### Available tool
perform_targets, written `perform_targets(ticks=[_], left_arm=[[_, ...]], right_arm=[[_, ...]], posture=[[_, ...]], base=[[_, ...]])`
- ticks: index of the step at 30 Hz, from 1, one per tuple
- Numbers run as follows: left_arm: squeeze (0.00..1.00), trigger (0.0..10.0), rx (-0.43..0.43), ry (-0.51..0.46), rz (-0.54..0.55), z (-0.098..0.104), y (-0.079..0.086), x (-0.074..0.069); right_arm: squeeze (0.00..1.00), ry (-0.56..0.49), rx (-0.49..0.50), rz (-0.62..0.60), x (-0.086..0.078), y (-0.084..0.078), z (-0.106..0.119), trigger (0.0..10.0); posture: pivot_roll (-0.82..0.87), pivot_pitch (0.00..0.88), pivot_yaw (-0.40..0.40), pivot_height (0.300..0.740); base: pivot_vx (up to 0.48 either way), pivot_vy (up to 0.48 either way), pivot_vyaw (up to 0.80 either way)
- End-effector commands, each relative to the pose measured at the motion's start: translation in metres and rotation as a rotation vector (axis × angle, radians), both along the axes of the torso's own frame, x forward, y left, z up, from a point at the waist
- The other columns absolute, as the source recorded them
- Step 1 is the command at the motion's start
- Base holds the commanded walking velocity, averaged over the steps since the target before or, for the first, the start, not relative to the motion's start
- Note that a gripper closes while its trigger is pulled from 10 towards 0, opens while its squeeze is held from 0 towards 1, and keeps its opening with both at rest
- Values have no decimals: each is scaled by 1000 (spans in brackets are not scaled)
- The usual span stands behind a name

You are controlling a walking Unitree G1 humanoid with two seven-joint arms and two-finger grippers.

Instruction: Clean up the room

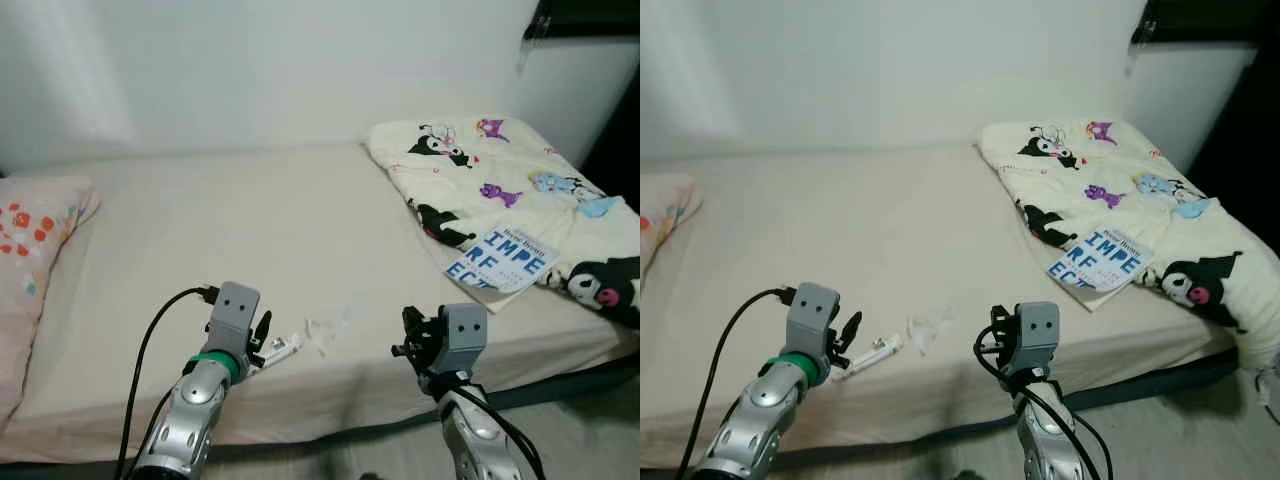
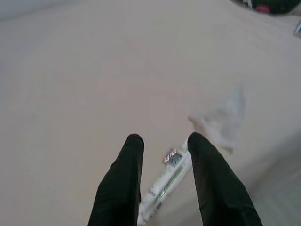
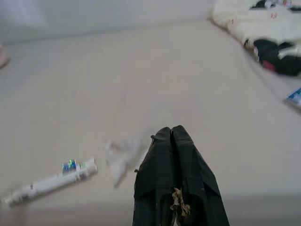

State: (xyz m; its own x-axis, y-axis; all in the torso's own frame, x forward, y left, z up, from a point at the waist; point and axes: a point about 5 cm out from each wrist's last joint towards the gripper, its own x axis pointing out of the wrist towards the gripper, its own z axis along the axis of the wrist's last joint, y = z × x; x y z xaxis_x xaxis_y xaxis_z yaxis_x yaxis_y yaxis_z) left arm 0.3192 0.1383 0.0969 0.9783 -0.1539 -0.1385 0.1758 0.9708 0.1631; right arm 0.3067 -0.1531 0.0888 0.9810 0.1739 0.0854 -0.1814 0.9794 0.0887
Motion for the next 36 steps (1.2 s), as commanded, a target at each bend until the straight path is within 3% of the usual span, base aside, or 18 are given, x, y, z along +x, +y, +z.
perform_targets(ticks=[1, 6, 17, 27, 32, 36], left_arm=[[0, 10000, 16, 22, 9, -6, 3, -3], [0, 10000, 18, 23, 12, -6, 4, -3], [0, 10000, 21, 9, 46, -3, 11, -8], [0, 10000, 42, -81, 114, 24, 36, -14], [0, 10000, 43, -99, 122, 33, 41, -19], [0, 10000, 37, -154, 131, 55, 47, -30]], right_arm=[[0, 15, 0, 4, 0, 0, -3, 10000], [0, 9, 4, 10, 1, -1, -1, 10000], [0, -18, -7, 189, 15, 9, 14, 10000], [0, -28, -16, 358, 41, 28, 36, 10000], [0, -4, -19, 370, 47, 30, 36, 10000], [0, 32, 4, 373, 57, 30, 39, 10000]], posture=[[-144, 30, 86, 580], [-141, 31, 85, 560], [-95, 58, 73, 556], [-19, 127, 57, 556], [0, 152, 54, 556], [60, 211, 49, 556]], base=[[0, 0, 0], [0, 0, 0], [0, 0, 0], [0, 0, 0], [0, 0, 0], [0, 0, 0]])
